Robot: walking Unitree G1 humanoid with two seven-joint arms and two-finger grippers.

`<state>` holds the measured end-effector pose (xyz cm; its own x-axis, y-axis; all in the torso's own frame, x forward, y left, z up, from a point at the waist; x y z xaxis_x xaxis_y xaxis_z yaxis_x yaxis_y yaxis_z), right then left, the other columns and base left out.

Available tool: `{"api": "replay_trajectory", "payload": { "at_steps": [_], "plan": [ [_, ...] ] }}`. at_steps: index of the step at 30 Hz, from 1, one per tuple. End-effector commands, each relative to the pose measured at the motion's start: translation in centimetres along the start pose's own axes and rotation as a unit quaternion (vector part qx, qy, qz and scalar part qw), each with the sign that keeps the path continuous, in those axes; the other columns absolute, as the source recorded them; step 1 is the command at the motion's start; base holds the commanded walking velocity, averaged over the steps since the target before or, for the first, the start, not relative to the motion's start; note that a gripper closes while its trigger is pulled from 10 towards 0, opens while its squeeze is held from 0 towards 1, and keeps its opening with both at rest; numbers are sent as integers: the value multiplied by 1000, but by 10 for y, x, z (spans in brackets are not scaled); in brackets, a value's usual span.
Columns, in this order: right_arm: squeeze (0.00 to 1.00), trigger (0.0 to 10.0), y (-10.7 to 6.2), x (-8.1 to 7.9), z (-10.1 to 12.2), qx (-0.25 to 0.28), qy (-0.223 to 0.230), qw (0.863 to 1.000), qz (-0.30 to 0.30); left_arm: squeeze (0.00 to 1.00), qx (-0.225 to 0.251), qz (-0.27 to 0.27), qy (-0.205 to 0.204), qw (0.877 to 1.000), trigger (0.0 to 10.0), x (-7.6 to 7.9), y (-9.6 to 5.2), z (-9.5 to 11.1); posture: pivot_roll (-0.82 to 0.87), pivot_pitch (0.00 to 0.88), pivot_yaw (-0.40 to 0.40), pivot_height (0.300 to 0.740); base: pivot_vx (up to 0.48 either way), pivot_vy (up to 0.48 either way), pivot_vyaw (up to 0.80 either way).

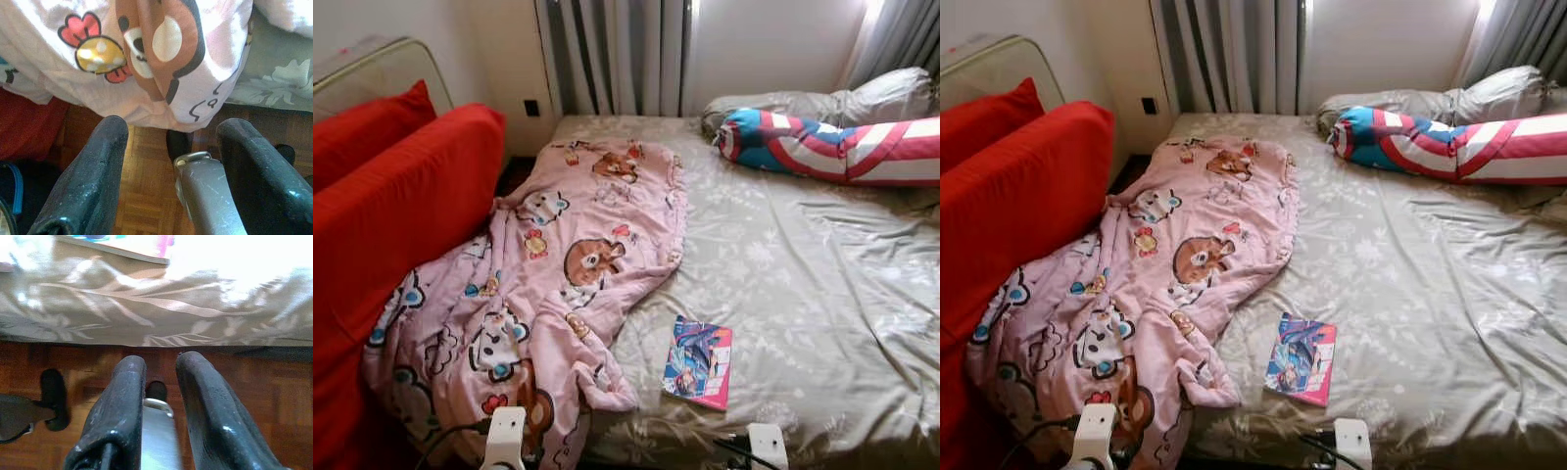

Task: Clean up the room

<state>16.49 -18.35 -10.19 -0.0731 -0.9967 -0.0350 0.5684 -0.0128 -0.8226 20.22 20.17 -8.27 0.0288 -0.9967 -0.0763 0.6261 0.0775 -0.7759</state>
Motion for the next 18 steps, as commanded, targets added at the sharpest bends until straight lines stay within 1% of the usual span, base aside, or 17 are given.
{"api": "replay_trajectory", "payload": {
  "at_steps": [1,4,5,6,10,14,15,16,17,18],
  "plan": [
    [0,10000,-1,15,2,-2,7,1000,-9,0,-5,-2,0,1000,10000,0,0,-1,-86,14,-2,740,244,0,0],
    [0,10000,-3,28,4,-2,5,1000,-15,0,-4,-2,1,1000,10000,-1,0,-1,-85,14,-2,740,252,0,0],
    [0,10000,-3,28,4,-2,5,1000,-15,0,-4,-2,1,1000,10000,-1,0,-1,-85,14,-2,740,259,0,0],
    [0,10000,-4,32,5,-2,3,1000,-16,0,-4,-2,1,1000,10000,-1,0,-1,-85,15,-2,740,270,0,0],
    [0,10000,-4,34,6,0,-7,1000,-15,0,-4,-2,2,1000,10000,-1,0,-1,-86,16,-1,740,300,0,0],
    [0,10000,-2,27,7,1,-11,1000,-12,0,-4,-2,1,1000,10000,0,0,-1,-86,16,-1,740,324,0,766],
    [0,10000,-1,22,8,1,-9,1000,-10,0,-4,-2,1,1000,10000,0,0,-1,-85,16,-1,740,322,0,0],
    [0,10000,-1,22,8,1,-9,1000,-10,0,-4,-2,1,1000,10000,0,0,-1,-85,16,-1,740,322,0,0],
    [0,10000,1,14,12,1,-12,1000,-6,0,-4,-3,1,1000,10000,0,0,-1,-85,16,-1,740,319,0,0],
    [0,10000,2,9,15,2,-16,1000,-4,0,-4,-3,1,1000,10000,0,0,-1,-85,16,-1,740,319,0,0]
  ]
}}
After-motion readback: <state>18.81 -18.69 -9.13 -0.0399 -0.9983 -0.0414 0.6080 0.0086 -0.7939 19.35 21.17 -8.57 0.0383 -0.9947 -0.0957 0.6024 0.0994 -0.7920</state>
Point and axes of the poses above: a point about 5 cm out from each wrist's last joint towards the gripper, its own y axis pointing out of the wrist towards the gripper, its own z axis along the axis of the wrist's last joint, x = y × z, the point moved 1 cm from there along y, pointing out of the wrist towards the gripper, and after that the axes turned 1 degree about y, right-handed, at the moved point
